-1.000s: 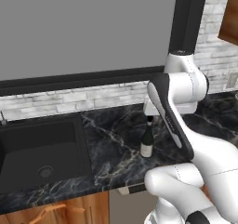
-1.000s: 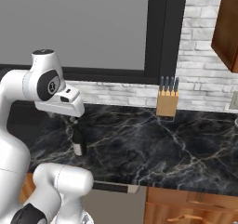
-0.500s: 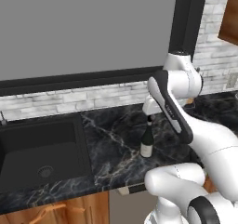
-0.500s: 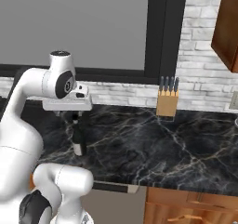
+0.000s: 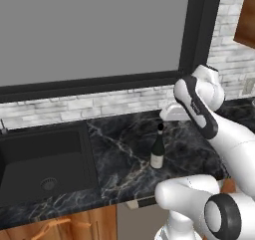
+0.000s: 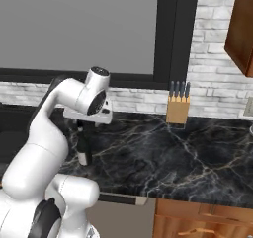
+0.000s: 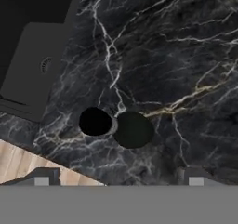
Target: Place the drinks on the dining counter in a tight cluster.
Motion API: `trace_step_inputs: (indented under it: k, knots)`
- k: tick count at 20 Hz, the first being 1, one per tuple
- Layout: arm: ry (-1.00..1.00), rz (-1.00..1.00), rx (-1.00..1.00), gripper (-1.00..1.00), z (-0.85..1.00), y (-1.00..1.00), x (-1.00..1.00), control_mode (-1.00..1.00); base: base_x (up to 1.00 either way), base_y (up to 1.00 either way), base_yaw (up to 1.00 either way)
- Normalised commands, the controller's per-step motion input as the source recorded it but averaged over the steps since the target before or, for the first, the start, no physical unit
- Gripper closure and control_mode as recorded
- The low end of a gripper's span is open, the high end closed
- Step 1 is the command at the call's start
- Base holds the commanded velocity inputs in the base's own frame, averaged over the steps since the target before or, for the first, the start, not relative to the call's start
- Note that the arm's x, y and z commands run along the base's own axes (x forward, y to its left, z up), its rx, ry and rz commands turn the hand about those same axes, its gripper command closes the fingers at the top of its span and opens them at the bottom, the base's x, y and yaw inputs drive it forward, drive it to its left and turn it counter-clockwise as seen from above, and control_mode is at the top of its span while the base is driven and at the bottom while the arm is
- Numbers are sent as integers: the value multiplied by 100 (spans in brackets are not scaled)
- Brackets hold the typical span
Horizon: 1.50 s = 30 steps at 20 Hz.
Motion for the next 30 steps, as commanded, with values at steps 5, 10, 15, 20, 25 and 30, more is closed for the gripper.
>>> trace_step_inputs:
  k: [5,10,15,20,25,30]
  knots:
    - [-15,21,36,-100,-56,-29,62,-100,0,0,0]
    - [-12,40,9,-100,-6,-14,3,-100,0,0,0]
    - [-26,36,7,-100,-3,0,-10,-100,0,0,0]
    - [-32,15,18,-100,-31,0,0,-100,0,0,0]
    - [-14,7,11,-100,-4,0,0,-100,0,0,0]
    - [-5,1,3,-100,-3,0,-30,-100,0,0,0]
